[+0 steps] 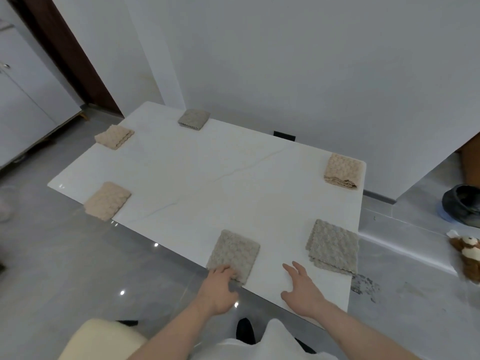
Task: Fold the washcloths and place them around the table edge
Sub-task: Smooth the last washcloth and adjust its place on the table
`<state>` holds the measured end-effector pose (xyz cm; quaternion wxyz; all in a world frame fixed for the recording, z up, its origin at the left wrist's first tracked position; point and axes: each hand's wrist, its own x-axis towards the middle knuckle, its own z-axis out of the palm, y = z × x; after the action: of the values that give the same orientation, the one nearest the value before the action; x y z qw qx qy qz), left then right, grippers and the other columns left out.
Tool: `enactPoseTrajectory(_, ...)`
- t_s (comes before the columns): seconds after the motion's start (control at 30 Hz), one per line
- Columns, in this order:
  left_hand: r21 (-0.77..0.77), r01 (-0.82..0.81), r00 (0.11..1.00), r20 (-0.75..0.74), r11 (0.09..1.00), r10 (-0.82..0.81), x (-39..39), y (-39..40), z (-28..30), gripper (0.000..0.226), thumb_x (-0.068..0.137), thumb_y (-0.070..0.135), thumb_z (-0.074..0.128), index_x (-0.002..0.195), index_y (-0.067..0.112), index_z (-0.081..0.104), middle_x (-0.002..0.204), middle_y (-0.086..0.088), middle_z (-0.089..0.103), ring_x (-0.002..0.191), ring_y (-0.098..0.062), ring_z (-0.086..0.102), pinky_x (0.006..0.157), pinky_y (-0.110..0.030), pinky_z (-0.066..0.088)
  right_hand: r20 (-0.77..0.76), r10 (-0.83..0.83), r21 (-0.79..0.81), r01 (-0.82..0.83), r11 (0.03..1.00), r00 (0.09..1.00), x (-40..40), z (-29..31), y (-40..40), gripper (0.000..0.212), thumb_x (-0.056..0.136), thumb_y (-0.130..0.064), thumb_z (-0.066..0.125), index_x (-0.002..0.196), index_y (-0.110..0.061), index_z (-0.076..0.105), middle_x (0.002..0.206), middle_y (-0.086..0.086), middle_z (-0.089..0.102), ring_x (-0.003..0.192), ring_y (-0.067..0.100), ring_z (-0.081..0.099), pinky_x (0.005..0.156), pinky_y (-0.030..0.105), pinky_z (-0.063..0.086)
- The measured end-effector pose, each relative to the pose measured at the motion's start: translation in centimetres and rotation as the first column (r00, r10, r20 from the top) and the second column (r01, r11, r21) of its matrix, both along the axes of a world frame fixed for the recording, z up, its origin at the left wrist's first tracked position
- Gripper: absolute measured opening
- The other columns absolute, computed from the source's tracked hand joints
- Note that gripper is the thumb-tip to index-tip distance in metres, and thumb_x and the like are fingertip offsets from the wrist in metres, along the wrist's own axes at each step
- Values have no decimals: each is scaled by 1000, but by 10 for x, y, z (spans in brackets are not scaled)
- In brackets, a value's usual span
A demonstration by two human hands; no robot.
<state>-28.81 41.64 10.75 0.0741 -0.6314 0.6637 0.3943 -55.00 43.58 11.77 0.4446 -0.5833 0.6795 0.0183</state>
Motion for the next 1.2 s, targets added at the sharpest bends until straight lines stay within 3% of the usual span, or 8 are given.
enactPoseTrajectory(0.17, -81, -148, 988, -63, 986, 143, 24, 13, 17, 65, 84, 24, 59, 147, 31, 47, 161, 8, 28, 145, -17, 30, 117, -24, 28, 62, 122, -21, -121, 992, 991, 34, 4, -25, 80, 89, -26, 56, 158, -28, 16, 165, -6, -3, 141, 20, 37, 108, 27, 36)
enactPoseTrajectory(0.43, -56, -299, 952, -89, 952, 294, 84, 8, 24, 61, 80, 24, 61, 140, 30, 55, 159, 3, 31, 144, -19, 36, 117, -24, 26, 129, 184, -39, -181, 983, 974, 98, 12, -55, 81, 87, -28, 60, 158, -27, 20, 166, -2, 0, 149, 23, 21, 119, 32, 27)
enactPoseTrajectory(0.6, -45, -277, 954, -129, 960, 269, 122, -36, 13, 55, 84, 21, 61, 138, 30, 55, 160, 7, 28, 141, -19, 41, 114, -27, 34, 69, 122, -30, -120, 992, 990, 130, 2, -80, 74, 85, -25, 60, 154, -22, 32, 164, 4, 9, 150, 21, 19, 118, 28, 27)
enactPoseTrajectory(0.7, -53, -209, 970, -139, 976, 200, 155, -75, 5, 53, 85, 19, 60, 136, 30, 56, 159, 8, 28, 144, -13, 32, 114, -24, 33, -7, 73, 14, -73, 997, 997, 153, -11, -91, 69, 89, -24, 57, 153, -15, 33, 161, 7, 18, 150, 22, 19, 118, 25, 23)
enactPoseTrajectory(0.83, -84, -120, 990, -79, 989, 113, 211, -127, -1, 50, 88, 21, 61, 137, 29, 56, 158, 8, 30, 142, -15, 33, 103, -15, 26, -113, 18, 37, -14, 999, 993, 178, -25, -92, 66, 94, -25, 51, 154, -17, 26, 160, 9, 18, 151, 27, 12, 121, 30, 17)
enactPoseTrajectory(0.97, -78, -40, 999, 18, 996, 41, 268, -164, -2, 50, 88, 25, 64, 138, 28, 56, 159, 5, 31, 141, -20, 36, 106, -21, 30, -132, -58, 81, 70, 994, 990, 194, -27, -91, 67, 95, -28, 50, 156, -20, 23, 162, 11, 14, 153, 26, 7, 122, 33, 12)
enactPoseTrajectory(1.07, -91, -55, 995, 72, 994, 62, 296, -181, -2, 50, 88, 26, 65, 137, 27, 57, 158, 2, 32, 139, -23, 39, 109, -27, 32, -141, -113, 109, 129, 986, 984, 201, -20, -93, 69, 91, -32, 53, 154, -20, 27, 163, 13, 9, 153, 26, 8, 121, 32, 16)
enactPoseTrajectory(1.2, -72, -134, 987, 81, 988, 140, 316, -181, -10, 49, 89, 26, 63, 137, 25, 56, 160, 1, 28, 139, -18, 41, 108, -26, 37, -171, -153, 95, 171, 981, 973, 210, -16, -98, 77, 73, -42, 45, 148, -25, 39, 161, 11, 20, 149, 31, 18, 121, 36, 20)
